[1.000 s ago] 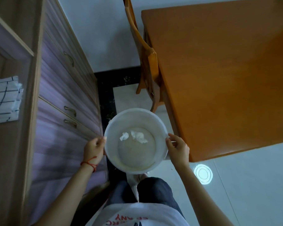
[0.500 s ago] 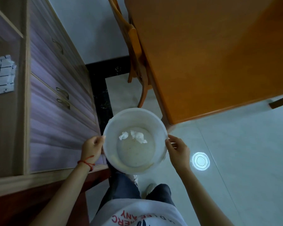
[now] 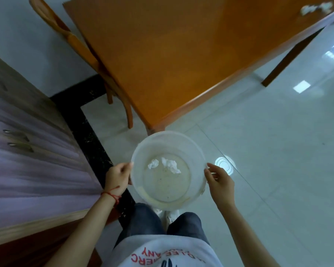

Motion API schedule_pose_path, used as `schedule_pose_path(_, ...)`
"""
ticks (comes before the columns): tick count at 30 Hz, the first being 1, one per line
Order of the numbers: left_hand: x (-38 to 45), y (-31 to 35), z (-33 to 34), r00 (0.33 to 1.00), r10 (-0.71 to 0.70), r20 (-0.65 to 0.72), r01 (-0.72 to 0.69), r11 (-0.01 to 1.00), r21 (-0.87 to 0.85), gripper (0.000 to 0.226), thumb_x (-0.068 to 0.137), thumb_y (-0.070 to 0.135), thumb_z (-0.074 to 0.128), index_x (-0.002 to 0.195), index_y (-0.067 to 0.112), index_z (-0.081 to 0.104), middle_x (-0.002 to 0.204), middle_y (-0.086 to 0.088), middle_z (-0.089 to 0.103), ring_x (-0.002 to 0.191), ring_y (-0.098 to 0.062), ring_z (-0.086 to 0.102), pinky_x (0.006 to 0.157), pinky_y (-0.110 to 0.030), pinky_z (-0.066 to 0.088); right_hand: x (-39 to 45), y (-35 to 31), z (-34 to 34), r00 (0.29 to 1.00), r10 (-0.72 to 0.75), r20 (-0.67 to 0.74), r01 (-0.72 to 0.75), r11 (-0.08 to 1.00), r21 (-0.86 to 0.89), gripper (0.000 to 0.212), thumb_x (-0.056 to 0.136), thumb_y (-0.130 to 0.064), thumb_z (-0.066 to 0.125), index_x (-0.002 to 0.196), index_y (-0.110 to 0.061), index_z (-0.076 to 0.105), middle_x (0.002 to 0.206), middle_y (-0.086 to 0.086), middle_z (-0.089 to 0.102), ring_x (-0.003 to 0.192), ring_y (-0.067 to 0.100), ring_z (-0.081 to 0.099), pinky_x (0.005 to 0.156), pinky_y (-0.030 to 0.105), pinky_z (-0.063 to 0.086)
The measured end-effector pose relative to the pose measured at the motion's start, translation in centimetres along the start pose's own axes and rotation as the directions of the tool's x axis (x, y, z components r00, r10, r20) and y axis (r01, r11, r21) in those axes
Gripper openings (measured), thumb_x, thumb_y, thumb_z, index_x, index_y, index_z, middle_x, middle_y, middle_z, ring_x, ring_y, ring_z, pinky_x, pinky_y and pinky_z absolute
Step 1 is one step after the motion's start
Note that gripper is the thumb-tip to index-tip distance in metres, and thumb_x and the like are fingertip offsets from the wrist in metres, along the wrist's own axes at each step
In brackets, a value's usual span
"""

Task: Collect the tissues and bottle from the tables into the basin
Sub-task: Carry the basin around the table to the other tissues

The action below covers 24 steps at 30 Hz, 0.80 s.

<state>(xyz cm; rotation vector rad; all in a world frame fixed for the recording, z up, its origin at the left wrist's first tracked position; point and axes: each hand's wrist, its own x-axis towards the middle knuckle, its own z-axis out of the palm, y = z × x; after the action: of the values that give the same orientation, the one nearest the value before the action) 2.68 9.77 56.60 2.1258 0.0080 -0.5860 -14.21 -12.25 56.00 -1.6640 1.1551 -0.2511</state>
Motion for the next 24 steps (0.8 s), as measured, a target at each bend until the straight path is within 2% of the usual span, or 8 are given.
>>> schedule_pose_path(2, 0.2, 1.5, 1.5, 0.997, 0.035, 0.062, -0.036, 0.999, 0.015, 0.022, 0.088, 0.022, 0.054, 0.073, 0.007, 0.063, 0.062, -0.009, 0.061, 0.062, -0.03, 0.061, 0.051, -0.026, 0.055, -0.6, 0.9, -1.4, 0.997, 0.024, -0.073, -0.023, 1.0, 0.021, 0.021, 0.085, -0.017, 0.061, 0.105, -0.014, 0.066, 0.089, 0.007, 0.068, 0.067, -0.011, 0.059, 0.059, 0.0, 0.043)
schedule_pose_path(3, 0.4, 2.0, 2.3, 0.994, 0.047, 0.096, -0.049, 0.998, 0.027, 0.021, 0.087, 0.022, 0.055, 0.071, 0.012, 0.062, 0.062, -0.008, 0.061, 0.062, -0.03, 0.062, 0.053, -0.027, 0.056, -0.9, 1.4, -2.1, 0.993, 0.038, -0.109, -0.035, 0.999, 0.037, 0.021, 0.085, -0.016, 0.061, 0.105, -0.013, 0.066, 0.089, 0.007, 0.068, 0.067, -0.011, 0.059, 0.059, 0.0, 0.043)
schedule_pose_path(7, 1.5, 4.2, 5.1, 0.969, 0.097, 0.227, -0.119, 0.989, 0.084, 0.021, 0.087, 0.026, 0.055, 0.069, 0.015, 0.061, 0.063, -0.011, 0.062, 0.068, -0.036, 0.065, 0.068, -0.046, 0.058, -2.4, 3.1, -4.1, 0.961, 0.116, -0.25, -0.086, 0.988, 0.13, 0.02, 0.085, -0.016, 0.061, 0.105, -0.014, 0.066, 0.092, 0.003, 0.067, 0.068, -0.008, 0.059, 0.061, 0.003, 0.046)
schedule_pose_path(11, 2.0, 6.2, 8.4, 0.912, 0.174, 0.372, -0.244, 0.958, 0.15, 0.02, 0.088, 0.027, 0.053, 0.073, 0.016, 0.061, 0.072, -0.014, 0.066, 0.075, -0.034, 0.064, 0.071, -0.048, 0.057, -4.3, 4.5, -5.7, 0.897, 0.198, -0.395, -0.125, 0.971, 0.204, 0.019, 0.085, -0.014, 0.061, 0.103, -0.013, 0.067, 0.091, 0.002, 0.067, 0.068, -0.007, 0.06, 0.062, 0.005, 0.047)
schedule_pose_path(14, 2.3, 7.5, 11.2, 0.85, 0.228, 0.475, -0.347, 0.921, 0.179, 0.03, 0.088, 0.028, 0.054, 0.076, 0.002, 0.063, 0.076, -0.023, 0.066, 0.074, -0.037, 0.063, 0.07, -0.051, 0.055, -5.8, 5.7, -6.7, 0.832, 0.271, -0.485, -0.161, 0.953, 0.257, 0.019, 0.085, -0.014, 0.061, 0.104, -0.013, 0.067, 0.093, 0.007, 0.068, 0.07, 0.006, 0.062, 0.065, 0.013, 0.048)
schedule_pose_path(18, 1.6, 9.1, 15.1, 0.756, 0.262, 0.6, -0.439, 0.883, 0.168, 0.031, 0.089, 0.023, 0.052, 0.076, -0.003, 0.063, 0.07, -0.017, 0.063, 0.066, -0.028, 0.057, 0.053, -0.029, 0.048, -7.3, 7.0, -8.2, 0.738, 0.337, -0.585, -0.187, 0.935, 0.303, 0.02, 0.085, -0.014, 0.061, 0.104, -0.012, 0.067, 0.094, 0.007, 0.069, 0.074, 0.008, 0.061, 0.066, 0.013, 0.048)
schedule_pose_path(21, 1.1, 10.0, 17.8, 0.707, 0.273, 0.653, -0.495, 0.85, 0.181, 0.029, 0.088, 0.025, 0.053, 0.071, 0.003, 0.062, 0.065, -0.013, 0.062, 0.062, -0.025, 0.056, 0.057, -0.027, 0.043, -8.1, 7.8, -9.3, 0.681, 0.372, -0.631, -0.194, 0.923, 0.333, 0.02, 0.086, -0.017, 0.06, 0.105, -0.012, 0.066, 0.095, 0.004, 0.068, 0.075, 0.005, 0.061, 0.068, 0.017, 0.048)
schedule_pose_path(24, 0.5, 11.2, 20.7, 0.673, 0.263, 0.692, -0.487, 0.861, 0.147, 0.026, 0.088, 0.023, 0.054, 0.069, 0.006, 0.061, 0.059, -0.008, 0.058, 0.054, -0.021, 0.056, 0.044, -0.022, 0.05, -8.1, 8.9, -10.8, 0.631, 0.402, -0.664, -0.19, 0.909, 0.371, 0.021, 0.086, -0.017, 0.06, 0.105, -0.011, 0.066, 0.096, 0.005, 0.068, 0.074, 0.005, 0.062, 0.067, 0.013, 0.049)
